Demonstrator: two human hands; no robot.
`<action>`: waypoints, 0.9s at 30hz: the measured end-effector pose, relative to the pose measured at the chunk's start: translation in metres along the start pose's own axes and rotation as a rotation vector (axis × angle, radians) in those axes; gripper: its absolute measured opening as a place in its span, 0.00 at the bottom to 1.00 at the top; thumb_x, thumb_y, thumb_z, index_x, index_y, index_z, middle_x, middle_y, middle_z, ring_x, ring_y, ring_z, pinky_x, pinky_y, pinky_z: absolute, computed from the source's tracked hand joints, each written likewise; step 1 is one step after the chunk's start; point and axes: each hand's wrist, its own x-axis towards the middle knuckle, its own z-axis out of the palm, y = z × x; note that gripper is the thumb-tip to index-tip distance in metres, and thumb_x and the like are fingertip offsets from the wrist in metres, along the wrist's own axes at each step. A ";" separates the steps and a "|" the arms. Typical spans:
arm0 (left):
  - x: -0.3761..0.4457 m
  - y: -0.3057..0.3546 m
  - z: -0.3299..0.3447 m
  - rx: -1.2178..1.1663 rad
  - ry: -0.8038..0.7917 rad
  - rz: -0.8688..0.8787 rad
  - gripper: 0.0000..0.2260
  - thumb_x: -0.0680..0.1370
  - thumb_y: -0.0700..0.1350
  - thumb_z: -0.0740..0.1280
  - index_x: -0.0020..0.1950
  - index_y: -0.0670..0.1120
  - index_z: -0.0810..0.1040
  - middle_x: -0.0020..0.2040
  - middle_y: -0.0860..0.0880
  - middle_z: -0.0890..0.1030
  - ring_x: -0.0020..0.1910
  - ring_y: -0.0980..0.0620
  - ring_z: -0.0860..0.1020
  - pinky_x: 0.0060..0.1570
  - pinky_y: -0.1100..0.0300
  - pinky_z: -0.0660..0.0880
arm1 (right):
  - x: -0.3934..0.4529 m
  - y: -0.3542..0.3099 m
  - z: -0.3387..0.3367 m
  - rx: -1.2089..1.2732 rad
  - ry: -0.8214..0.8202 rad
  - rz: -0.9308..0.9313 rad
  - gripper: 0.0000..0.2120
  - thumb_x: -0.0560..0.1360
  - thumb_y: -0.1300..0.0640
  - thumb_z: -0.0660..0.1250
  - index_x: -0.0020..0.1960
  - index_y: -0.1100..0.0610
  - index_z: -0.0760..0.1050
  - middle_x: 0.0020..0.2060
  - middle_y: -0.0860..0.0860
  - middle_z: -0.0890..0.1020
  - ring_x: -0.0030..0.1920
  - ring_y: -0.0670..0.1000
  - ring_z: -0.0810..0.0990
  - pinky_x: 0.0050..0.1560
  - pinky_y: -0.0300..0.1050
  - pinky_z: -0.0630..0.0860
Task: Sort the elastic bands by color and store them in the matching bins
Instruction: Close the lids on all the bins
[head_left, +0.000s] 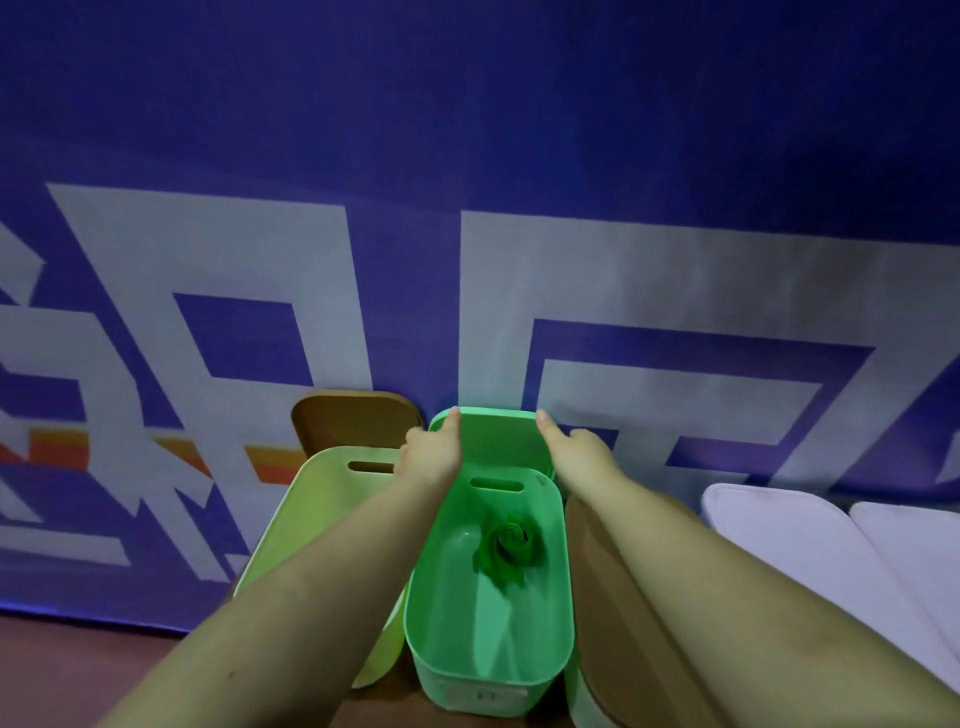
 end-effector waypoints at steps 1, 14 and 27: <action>0.005 0.001 0.000 -0.040 -0.009 -0.044 0.33 0.78 0.63 0.57 0.70 0.37 0.65 0.68 0.39 0.70 0.66 0.38 0.70 0.65 0.49 0.66 | 0.002 -0.002 0.001 0.006 0.003 0.021 0.36 0.78 0.35 0.51 0.63 0.67 0.71 0.55 0.59 0.77 0.48 0.56 0.75 0.47 0.44 0.67; 0.016 0.000 0.006 -0.202 0.034 -0.127 0.40 0.71 0.65 0.66 0.70 0.37 0.62 0.66 0.39 0.71 0.63 0.37 0.71 0.63 0.48 0.68 | 0.021 0.000 0.022 0.074 0.130 0.119 0.34 0.75 0.34 0.57 0.57 0.66 0.72 0.47 0.57 0.76 0.45 0.55 0.73 0.43 0.43 0.67; -0.037 0.007 -0.017 -0.455 0.042 0.197 0.28 0.72 0.61 0.68 0.62 0.44 0.68 0.61 0.47 0.73 0.56 0.49 0.73 0.55 0.56 0.69 | -0.011 -0.004 -0.009 0.298 0.307 -0.094 0.27 0.72 0.34 0.63 0.50 0.60 0.72 0.38 0.51 0.76 0.41 0.53 0.76 0.36 0.44 0.68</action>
